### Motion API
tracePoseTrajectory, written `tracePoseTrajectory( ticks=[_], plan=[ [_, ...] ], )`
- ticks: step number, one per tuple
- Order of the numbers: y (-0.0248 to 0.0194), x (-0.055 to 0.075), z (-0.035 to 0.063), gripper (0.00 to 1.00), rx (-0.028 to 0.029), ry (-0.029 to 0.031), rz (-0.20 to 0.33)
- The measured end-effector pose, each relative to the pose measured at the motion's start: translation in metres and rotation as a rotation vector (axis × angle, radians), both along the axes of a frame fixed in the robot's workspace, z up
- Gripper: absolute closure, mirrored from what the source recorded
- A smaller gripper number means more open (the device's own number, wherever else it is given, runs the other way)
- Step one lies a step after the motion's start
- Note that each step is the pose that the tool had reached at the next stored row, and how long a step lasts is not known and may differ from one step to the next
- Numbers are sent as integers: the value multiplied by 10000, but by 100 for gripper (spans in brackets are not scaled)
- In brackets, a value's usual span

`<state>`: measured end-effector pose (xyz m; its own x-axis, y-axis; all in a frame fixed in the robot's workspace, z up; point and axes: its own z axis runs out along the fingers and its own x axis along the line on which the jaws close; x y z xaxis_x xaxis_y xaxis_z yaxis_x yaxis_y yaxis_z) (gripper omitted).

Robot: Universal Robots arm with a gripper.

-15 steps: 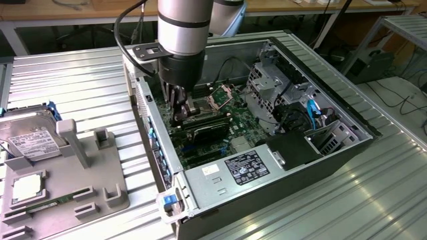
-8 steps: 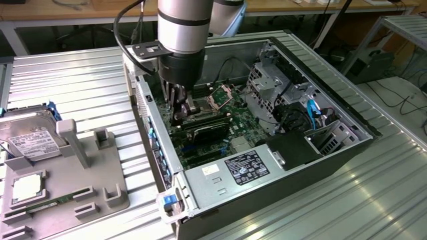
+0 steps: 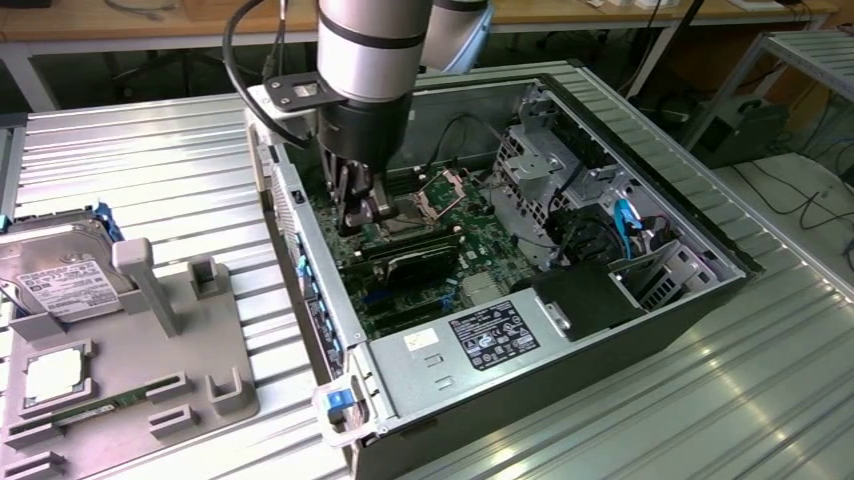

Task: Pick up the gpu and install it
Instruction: 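Press down on the gpu until it lock into place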

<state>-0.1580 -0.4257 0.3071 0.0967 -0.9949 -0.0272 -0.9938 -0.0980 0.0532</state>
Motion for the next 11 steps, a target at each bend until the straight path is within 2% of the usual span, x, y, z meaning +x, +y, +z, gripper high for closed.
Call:
tracePoseTrajectory(
  ticks=[2,4,9,10,11],
  plan=[
    [-1,25,17,89,4,22,0],
    [-2,79,27,89,3,86,-1],
    [-3,168,40,89,-20,266,-27],
    [-3,176,40,89,-20,310,-38],
    [-4,184,39,89,-19,382,-49]
  ],
)
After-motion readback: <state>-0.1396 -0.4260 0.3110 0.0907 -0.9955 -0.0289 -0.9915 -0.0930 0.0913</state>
